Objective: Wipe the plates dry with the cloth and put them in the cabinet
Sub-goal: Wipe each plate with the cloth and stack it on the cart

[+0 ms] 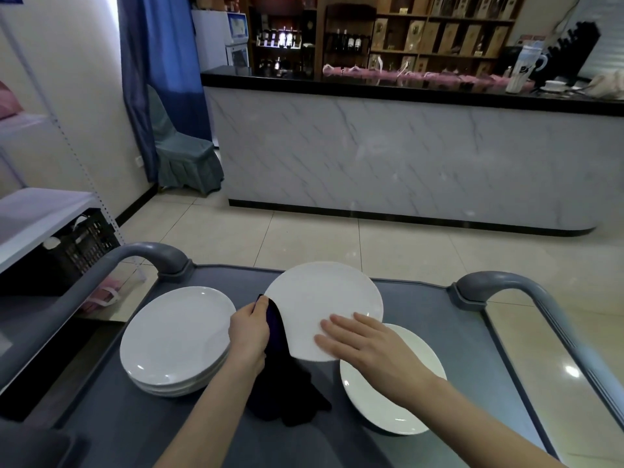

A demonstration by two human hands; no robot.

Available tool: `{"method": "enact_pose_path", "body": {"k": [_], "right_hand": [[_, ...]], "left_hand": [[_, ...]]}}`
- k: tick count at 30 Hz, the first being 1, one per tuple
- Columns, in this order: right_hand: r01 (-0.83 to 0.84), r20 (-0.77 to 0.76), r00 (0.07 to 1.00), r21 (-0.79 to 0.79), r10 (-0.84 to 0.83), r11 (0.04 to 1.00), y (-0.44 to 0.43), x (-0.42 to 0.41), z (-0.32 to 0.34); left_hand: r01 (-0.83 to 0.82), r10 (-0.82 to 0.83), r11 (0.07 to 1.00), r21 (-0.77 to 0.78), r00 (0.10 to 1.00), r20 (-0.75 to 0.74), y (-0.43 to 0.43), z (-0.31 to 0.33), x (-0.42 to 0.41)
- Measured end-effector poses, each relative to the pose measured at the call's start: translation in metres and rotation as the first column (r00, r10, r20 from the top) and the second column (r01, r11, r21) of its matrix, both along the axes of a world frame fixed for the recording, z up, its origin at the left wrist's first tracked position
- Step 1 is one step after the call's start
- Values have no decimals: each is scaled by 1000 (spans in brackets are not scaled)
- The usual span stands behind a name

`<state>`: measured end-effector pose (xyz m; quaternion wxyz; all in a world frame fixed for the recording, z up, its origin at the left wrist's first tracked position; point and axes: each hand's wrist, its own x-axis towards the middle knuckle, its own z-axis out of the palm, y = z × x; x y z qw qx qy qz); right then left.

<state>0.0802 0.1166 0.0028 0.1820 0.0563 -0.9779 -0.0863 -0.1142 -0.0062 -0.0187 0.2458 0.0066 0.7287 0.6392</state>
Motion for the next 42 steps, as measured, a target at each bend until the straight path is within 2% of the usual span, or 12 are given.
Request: {"method": "enact_pose_path", "body": {"k": [5, 7, 8, 10, 13, 16, 19, 24, 27, 30, 38, 42], "right_hand": [[78, -57, 994, -198, -90, 977, -2, -1, 0], [171, -45, 977, -415, -208, 894, -5, -2, 1], [243, -5, 954, -569, -299, 786, -7, -3, 3], [314, 105, 896, -836, -431, 450, -11, -5, 8], [166, 138, 839, -986, -527, 5, -16, -6, 14], [21, 146, 850, -970, -507, -243, -28, -5, 18], [-93, 121, 860, -918, -496, -386, -37, -5, 20], [-217, 141, 816, -824, -561, -523, -22, 2, 31], [-248, 128, 816, -803, -563, -542, -14, 5, 34], [-232, 111, 845, -805, -523, -546, -14, 5, 34], [-240, 93, 856, -801, -509, -549, -16, 9, 37], [-286, 55, 838, -803, -542, -523, -6, 9, 47]], "left_hand": [[14, -14, 1000, 18, 998, 54, 3, 4, -5], [-55, 55, 998, 20, 998, 32, 4, 5, -8], [-100, 100, 995, 30, 995, 14, 5, 6, -9], [-195, 197, 977, 86, 980, -19, 11, 12, -6], [-267, 282, 947, 179, 957, -63, 27, 27, 9], [-220, 242, 959, 180, 964, -108, 46, 34, 33], [12, 10, 996, 85, 969, -248, 55, 29, 66], [516, -442, 857, 15, 749, -493, 35, 11, 100], [642, -558, 757, -117, 543, -628, 21, 7, 110], [669, -588, 719, -188, 441, -678, 24, 16, 110], [614, -660, 710, -344, 411, -629, 50, 30, 54], [633, -601, 745, -211, 500, -623, 31, 9, 52]]}}
